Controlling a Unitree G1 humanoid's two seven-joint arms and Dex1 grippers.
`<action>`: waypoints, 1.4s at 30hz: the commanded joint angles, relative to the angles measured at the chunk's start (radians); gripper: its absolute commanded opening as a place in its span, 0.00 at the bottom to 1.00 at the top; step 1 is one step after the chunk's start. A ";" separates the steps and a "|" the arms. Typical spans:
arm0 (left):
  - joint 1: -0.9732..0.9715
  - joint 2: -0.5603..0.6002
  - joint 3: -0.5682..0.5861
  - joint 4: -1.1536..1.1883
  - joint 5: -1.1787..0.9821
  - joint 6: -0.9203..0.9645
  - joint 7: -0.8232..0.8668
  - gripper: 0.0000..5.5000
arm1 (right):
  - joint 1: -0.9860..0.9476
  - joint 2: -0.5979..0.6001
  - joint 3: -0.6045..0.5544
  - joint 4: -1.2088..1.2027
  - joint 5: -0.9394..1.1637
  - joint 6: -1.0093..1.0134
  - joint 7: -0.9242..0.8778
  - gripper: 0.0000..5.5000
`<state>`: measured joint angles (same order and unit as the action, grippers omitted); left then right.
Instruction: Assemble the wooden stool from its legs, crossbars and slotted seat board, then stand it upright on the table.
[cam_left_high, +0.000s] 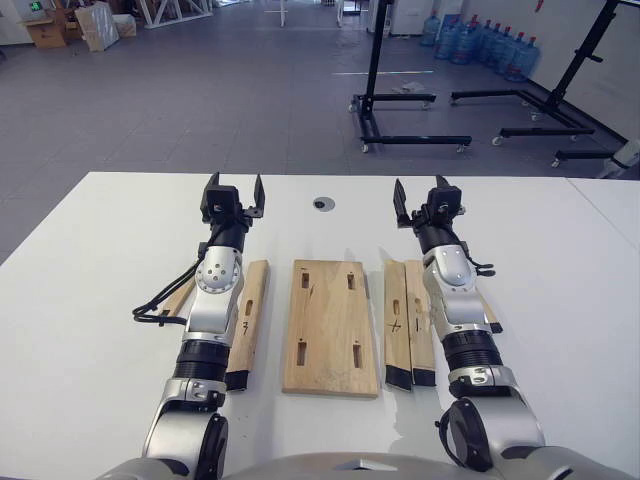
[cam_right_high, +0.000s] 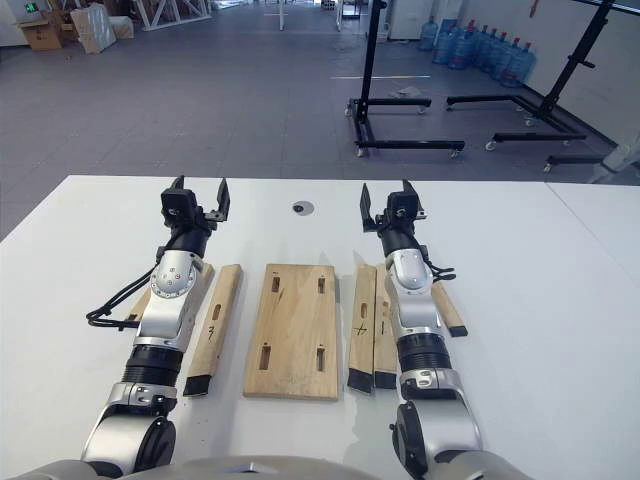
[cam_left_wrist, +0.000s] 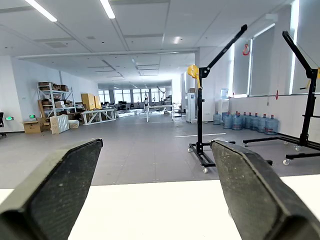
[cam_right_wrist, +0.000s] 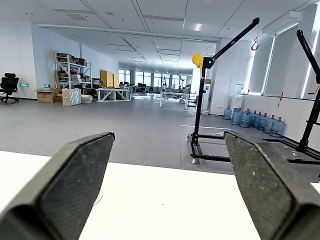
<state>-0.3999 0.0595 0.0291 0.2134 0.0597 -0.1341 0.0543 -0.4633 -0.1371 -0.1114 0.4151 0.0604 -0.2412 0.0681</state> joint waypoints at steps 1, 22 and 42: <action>-0.014 -0.003 -0.007 0.007 0.003 0.013 -0.004 0.73 | 0.003 0.007 -0.002 -0.012 0.006 0.014 -0.001 0.73; 0.030 -0.018 -0.035 0.009 0.061 -0.025 0.015 0.73 | 0.037 0.047 0.020 -0.051 0.015 0.036 0.022 0.73; -0.041 0.007 -0.023 0.099 0.055 -0.064 0.005 0.73 | -0.033 0.042 0.021 0.045 0.000 -0.018 0.012 0.73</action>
<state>-0.4373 0.0675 0.0110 0.3160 0.1185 -0.1947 0.0645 -0.4748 -0.0889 -0.0895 0.4578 0.0604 -0.2544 0.0804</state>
